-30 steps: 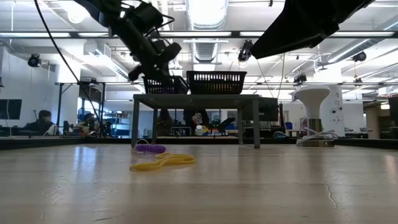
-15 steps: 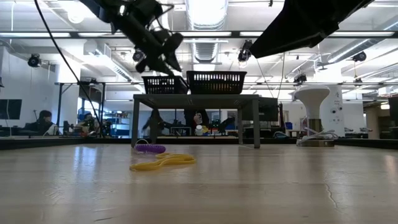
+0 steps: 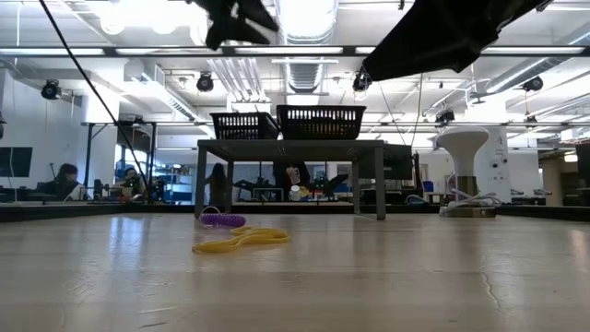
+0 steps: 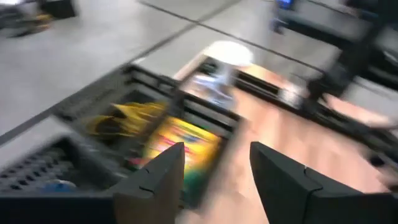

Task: Pick & Place Office Desk Supplies
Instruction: Put the yellow rubber band into the top black bin on the shelf

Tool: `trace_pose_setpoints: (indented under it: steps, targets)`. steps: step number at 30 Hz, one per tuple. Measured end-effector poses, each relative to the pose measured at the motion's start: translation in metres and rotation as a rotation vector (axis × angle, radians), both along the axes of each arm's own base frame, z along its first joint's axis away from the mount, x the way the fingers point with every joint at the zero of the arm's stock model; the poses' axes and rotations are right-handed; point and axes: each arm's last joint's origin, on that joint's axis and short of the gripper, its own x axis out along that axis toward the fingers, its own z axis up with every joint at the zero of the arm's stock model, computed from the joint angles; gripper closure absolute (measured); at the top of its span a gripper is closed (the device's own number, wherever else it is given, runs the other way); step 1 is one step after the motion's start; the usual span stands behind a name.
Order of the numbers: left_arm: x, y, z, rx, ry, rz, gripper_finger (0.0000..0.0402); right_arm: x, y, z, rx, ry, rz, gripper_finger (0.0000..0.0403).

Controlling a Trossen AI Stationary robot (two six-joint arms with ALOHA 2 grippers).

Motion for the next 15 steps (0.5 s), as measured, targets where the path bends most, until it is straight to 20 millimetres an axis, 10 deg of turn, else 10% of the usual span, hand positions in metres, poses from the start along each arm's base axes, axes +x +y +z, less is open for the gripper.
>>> trace_pose_setpoints:
  steps: [6,15]
  targets:
    - [0.002,-0.09,-0.028,0.086,0.082,-0.15,0.0229,-0.002,-0.001,-0.004,-0.006,0.01,0.0,0.022]
    - [-0.032,-0.194,-0.126,0.166,0.058,-0.193,0.0231,-0.006,-0.006,-0.018,0.043,-0.048,0.003,0.022]
